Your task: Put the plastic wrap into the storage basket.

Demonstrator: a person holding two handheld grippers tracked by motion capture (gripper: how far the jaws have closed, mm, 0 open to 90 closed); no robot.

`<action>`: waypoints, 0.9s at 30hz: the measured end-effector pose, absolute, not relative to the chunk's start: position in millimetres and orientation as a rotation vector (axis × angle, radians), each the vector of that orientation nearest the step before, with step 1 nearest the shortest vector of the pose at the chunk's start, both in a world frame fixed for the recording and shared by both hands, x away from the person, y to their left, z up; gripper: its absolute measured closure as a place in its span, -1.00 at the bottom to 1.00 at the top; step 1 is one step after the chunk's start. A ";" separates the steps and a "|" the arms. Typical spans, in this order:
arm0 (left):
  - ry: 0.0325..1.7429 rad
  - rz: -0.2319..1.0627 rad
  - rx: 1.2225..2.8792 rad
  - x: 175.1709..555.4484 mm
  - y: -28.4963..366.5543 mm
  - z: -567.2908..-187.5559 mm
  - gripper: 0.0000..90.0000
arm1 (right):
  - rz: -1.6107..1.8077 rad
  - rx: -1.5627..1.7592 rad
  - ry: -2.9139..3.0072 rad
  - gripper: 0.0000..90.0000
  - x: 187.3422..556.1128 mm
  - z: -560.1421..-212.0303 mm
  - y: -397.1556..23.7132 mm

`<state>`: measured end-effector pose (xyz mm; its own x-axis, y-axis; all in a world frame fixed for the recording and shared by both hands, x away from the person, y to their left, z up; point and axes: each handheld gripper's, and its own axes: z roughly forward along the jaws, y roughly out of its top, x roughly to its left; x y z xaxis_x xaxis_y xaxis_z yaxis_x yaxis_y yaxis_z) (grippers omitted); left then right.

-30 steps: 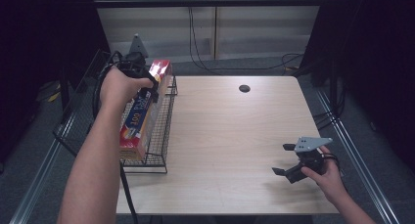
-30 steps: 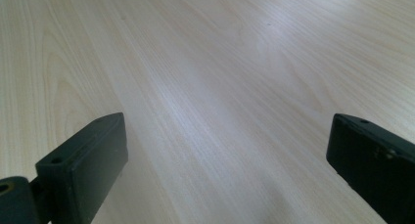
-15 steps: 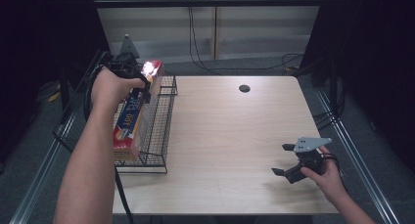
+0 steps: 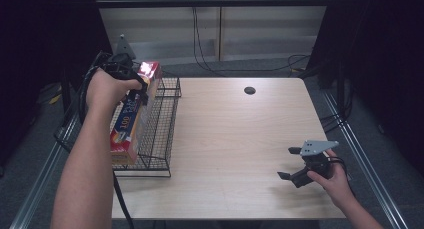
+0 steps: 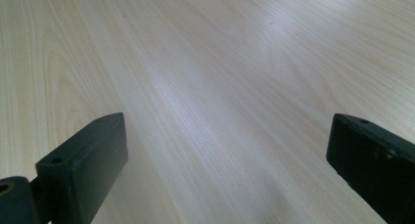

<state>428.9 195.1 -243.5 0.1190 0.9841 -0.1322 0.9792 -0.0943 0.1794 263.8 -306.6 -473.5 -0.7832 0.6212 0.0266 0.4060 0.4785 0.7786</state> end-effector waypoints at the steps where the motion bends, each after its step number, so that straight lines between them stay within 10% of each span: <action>1: 1.953 0.036 2.170 429.0 196.3 -243.2 0.01 | 1.197 0.877 2.469 -0.96 263.7 -473.5 -306.5; 27: 2.008 0.051 2.128 428.7 218.6 -234.2 0.01 | 1.193 0.877 2.462 -0.96 263.2 -473.0 -307.1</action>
